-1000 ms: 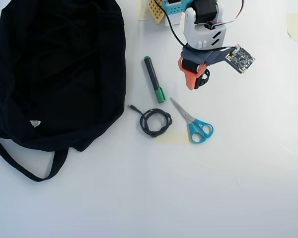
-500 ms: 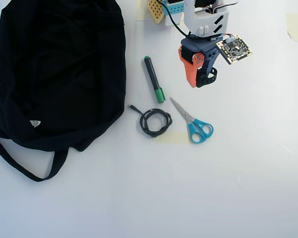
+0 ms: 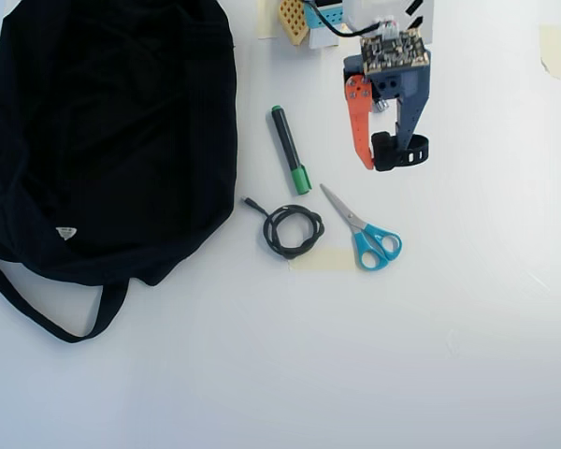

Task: Put the bike light into the black bag

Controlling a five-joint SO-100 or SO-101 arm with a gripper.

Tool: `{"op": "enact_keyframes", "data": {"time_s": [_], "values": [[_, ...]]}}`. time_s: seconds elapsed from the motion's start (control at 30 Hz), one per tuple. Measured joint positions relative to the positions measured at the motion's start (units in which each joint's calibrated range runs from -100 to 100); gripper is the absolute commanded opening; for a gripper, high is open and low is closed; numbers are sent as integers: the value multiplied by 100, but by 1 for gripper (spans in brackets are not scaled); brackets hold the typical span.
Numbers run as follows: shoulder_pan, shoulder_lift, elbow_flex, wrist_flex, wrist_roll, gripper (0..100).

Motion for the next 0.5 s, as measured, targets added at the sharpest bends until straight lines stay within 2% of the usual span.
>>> {"op": "enact_keyframes", "data": {"time_s": [0.23, 0.5], "values": [[265, -357, -134, 0, 611, 2], [2123, -407, -228, 0, 645, 2]]}}
